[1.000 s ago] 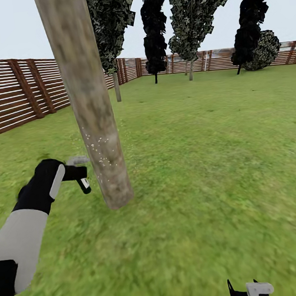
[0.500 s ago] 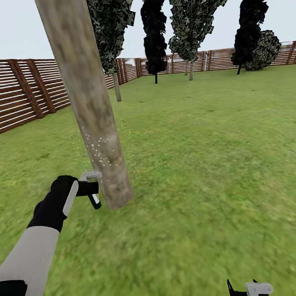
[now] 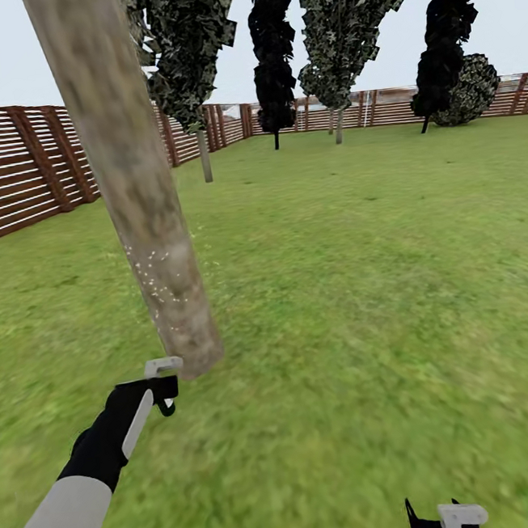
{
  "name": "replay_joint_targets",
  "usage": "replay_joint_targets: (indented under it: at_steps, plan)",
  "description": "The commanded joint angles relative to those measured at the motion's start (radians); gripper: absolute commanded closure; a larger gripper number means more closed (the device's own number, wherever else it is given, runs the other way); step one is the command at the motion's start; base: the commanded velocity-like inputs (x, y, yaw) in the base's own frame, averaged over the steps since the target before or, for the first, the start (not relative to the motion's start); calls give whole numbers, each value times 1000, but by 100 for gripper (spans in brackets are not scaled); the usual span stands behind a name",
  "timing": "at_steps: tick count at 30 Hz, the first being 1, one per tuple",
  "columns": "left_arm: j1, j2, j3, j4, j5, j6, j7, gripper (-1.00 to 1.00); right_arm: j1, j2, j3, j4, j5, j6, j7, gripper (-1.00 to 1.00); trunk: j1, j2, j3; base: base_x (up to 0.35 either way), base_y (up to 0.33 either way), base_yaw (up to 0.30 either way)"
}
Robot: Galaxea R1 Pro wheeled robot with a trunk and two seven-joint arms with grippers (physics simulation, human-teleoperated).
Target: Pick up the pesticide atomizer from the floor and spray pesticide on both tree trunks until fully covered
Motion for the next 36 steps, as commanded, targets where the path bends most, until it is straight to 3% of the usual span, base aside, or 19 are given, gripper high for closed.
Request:
replay_joint_targets:
  at_steps: [1, 5, 7, 27, 36]
  plan:
    - [0, -6, 2, 0, -2, 0, 1, 100, 0, -1, 0, 0, 0, 0, 0, -100, 0, 0, 0, 132, -269, 0]
    - [1, -9, 37, 4, -5, -2, 4, 100, 0, 1, 0, 0, 0, 0, 0, -100, 0, 0, 0, 121, -269, 0]
    - [1, -8, 43, 15, -5, -3, 44, 100, 0, 1, 0, 0, 0, 0, 0, -100, 0, 0, 0, 92, -269, 0]
    - [2, -10, 43, 22, -3, -15, 67, 100, 0, 1, 0, 0, 0, 0, 0, -100, 0, 0, 0, 43, -271, 74]
    - [2, -8, 45, 22, -4, -16, 69, 100, 0, 1, 0, 1, 0, 0, 0, -100, 0, 0, 0, 43, -274, 263]
